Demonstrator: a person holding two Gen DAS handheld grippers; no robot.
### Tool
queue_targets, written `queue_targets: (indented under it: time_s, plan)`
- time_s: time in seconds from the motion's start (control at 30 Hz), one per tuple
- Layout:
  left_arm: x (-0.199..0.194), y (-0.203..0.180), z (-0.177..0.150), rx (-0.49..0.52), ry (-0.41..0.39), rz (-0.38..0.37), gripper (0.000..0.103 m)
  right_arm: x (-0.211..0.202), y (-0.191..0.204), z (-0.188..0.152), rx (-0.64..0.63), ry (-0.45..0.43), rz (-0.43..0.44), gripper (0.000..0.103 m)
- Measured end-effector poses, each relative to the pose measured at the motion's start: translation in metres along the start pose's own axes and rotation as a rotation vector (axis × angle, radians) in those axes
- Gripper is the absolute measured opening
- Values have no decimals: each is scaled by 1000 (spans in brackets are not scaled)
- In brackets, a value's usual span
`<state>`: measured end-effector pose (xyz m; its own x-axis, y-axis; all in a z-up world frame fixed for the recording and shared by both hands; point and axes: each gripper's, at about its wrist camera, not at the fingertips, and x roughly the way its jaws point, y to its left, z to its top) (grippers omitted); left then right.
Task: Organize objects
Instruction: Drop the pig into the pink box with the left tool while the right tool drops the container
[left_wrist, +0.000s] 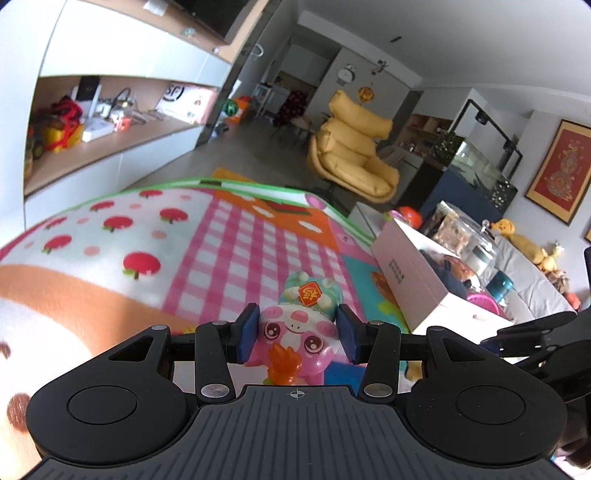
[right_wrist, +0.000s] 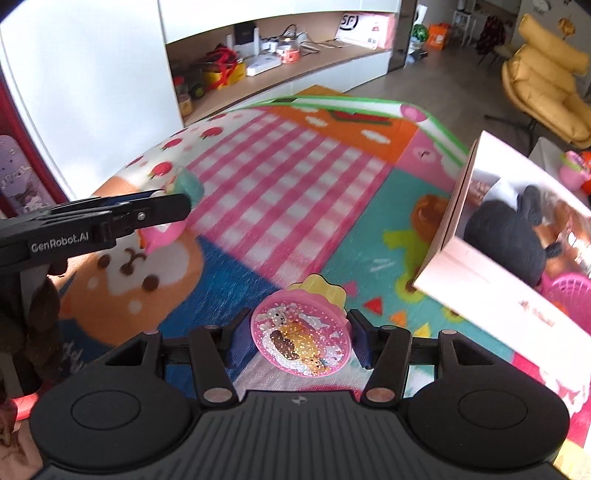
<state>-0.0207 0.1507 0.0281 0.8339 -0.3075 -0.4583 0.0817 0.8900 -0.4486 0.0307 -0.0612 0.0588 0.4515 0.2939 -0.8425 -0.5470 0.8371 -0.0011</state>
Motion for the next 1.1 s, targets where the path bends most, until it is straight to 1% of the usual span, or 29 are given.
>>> queue_targets:
  time_s: [0.13, 0.2, 0.27, 0.33, 0.4, 0.6, 0.63, 0.7, 0.77, 0.8, 0.97, 1.1]
  plan:
    - [3, -7, 0, 25, 20, 18, 50, 3, -5, -2, 29, -42, 8, 56]
    - [4, -8, 0, 33, 27, 24, 50, 4, -8, -2, 37, -76, -12, 65]
    - [6, -9, -1, 38, 37, 34, 50, 2, -8, -4, 25, -116, -34, 85]
    - [7, -11, -3, 44, 52, 41, 50, 0, -8, -8, 12, -148, -25, 88]
    - [10, -13, -4, 53, 66, 46, 50, 1, -8, -12, 0, -164, -20, 88]
    - [14, -26, -7, 99, 94, 74, 50, 8, -10, -15, -10, -236, -74, 88]
    - [13, -29, -7, 106, 96, 79, 50, 8, -10, -15, -11, -247, -73, 86]
    - [12, -36, -7, 126, 102, 95, 50, 8, -10, -14, -26, -263, -68, 77]
    - [9, -45, -8, 153, 103, 110, 50, 8, -7, -15, -49, -262, -61, 58]
    - [7, -50, -8, 167, 103, 116, 50, 6, -7, -17, -52, -264, -53, 56]
    - [3, -80, -11, 251, 116, 132, 50, -26, -18, -43, -9, -342, -31, 56]
    - [15, -112, -12, 319, 142, 110, 50, -64, -36, -77, 29, -418, -28, 56]
